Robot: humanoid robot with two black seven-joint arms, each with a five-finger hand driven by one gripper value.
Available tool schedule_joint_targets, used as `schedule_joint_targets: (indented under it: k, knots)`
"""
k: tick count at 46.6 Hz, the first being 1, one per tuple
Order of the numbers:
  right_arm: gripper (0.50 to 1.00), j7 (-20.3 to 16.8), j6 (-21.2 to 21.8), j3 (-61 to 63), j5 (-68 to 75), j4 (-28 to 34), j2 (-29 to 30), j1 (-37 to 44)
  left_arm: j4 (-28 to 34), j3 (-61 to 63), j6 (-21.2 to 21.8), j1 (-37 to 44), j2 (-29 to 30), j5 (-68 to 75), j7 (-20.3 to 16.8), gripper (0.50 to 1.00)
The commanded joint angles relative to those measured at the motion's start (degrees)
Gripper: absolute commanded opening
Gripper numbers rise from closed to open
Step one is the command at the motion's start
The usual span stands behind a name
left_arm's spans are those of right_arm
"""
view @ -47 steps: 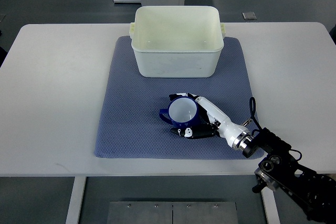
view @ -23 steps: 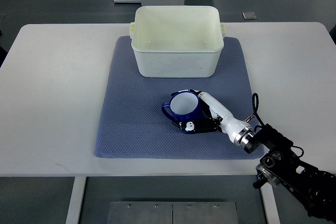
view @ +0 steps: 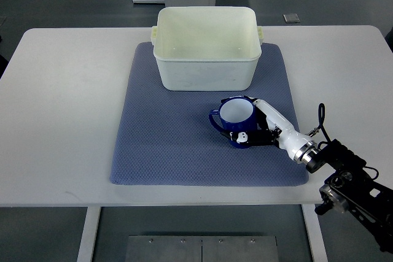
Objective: Place cup in box with right hand
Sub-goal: 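Lift the blue mug and carry it over the cream box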
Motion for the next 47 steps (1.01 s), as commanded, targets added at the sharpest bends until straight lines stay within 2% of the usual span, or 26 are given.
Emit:
schedule_joint_targets:
  k: [1, 12, 18, 27, 47]
  knots:
    - [0.5, 0.22, 0.0, 0.09, 2.54, 2.1, -2.52, 0.0, 0.03, 0.0, 0.0, 0.01, 0.0, 0.0, 0.01, 1.0]
    - [0.5, 0.57, 0.88, 1.85, 11.42, 7.11, -10.43, 0.0, 0.03, 0.0, 0.0, 0.01, 0.0, 0.0, 0.01, 1.0]
    - [0.5, 0.66, 1.32, 2.64, 14.94, 7.73, -13.16, 0.79, 0.03, 0.0, 0.0, 0.01, 0.0, 0.0, 0.01, 1.0]
    - [0.5, 0.57, 1.32, 2.9, 18.37, 7.73, -13.78, 3.95, 0.03, 0.0, 0.0, 0.01, 0.0, 0.0, 0.01, 1.0]
    - [0.5, -0.4, 0.71, -1.57, 30.05, 6.15, -14.13, 18.1, 0.03, 0.0, 0.0, 0.01, 0.0, 0.0, 0.01, 1.0]
